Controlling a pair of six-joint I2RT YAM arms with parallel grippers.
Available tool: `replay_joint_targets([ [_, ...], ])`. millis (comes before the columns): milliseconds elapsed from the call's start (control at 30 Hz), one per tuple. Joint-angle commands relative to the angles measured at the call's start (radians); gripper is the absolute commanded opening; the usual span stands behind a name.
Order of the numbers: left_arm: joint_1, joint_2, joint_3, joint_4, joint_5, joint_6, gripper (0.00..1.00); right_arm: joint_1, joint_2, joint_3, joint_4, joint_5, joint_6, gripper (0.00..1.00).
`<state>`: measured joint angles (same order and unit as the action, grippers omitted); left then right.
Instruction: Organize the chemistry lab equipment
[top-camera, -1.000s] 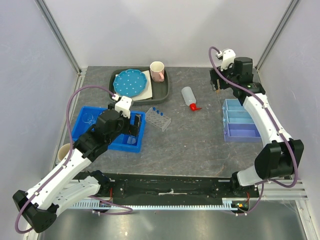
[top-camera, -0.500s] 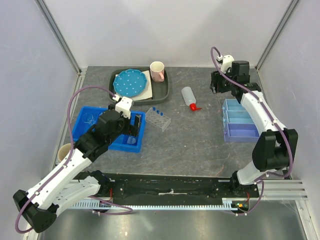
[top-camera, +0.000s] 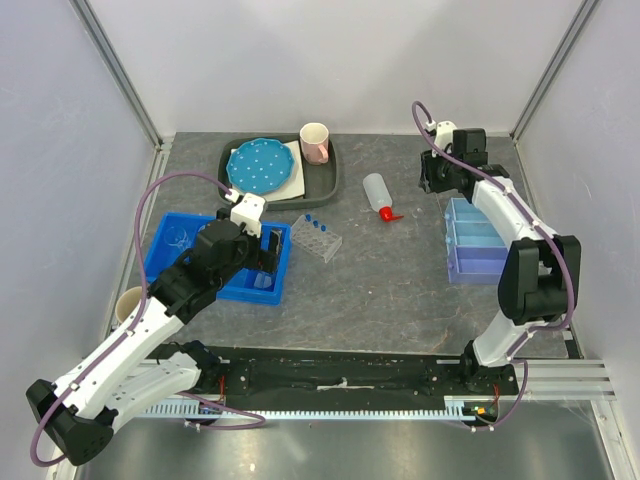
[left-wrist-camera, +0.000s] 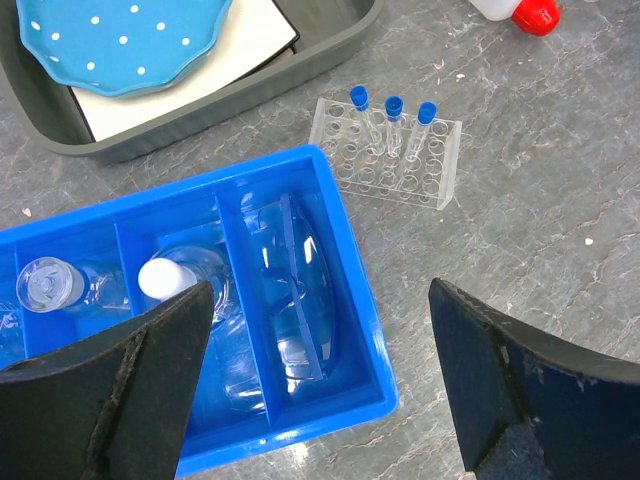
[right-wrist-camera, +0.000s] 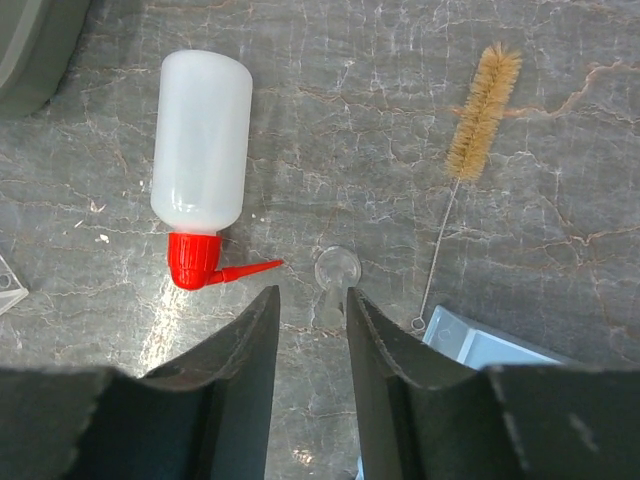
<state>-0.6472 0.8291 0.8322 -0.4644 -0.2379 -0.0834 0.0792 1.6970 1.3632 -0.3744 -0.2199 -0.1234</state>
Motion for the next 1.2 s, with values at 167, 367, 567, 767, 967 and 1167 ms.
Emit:
replay_joint_targets([
  [167,0.000,-0.005,-0.002,0.043,-0.026,0.042,0.94,-0.001,0.039,0.048,0.026,0.008,-0.015,0.33],
  [367,0.000,-0.004,-0.001,0.043,-0.026,0.042,0.94,-0.001,0.036,0.039,0.045,0.027,-0.030,0.24],
  [567,0.000,-0.005,-0.002,0.043,-0.026,0.042,0.94,-0.001,0.044,0.040,0.048,0.028,-0.041,0.15],
  [767,0.000,-0.004,-0.002,0.041,-0.026,0.042,0.94,0.001,0.021,0.034,0.049,0.027,-0.051,0.11],
  [967,0.000,-0.005,-0.001,0.041,-0.023,0.042,0.94,-0.012,-0.089,0.014,0.032,0.019,-0.067,0.09],
  [1167,0.000,-0.002,-0.002,0.046,-0.014,0.040,0.94,-0.074,-0.258,-0.015,0.000,-0.039,-0.027,0.09],
])
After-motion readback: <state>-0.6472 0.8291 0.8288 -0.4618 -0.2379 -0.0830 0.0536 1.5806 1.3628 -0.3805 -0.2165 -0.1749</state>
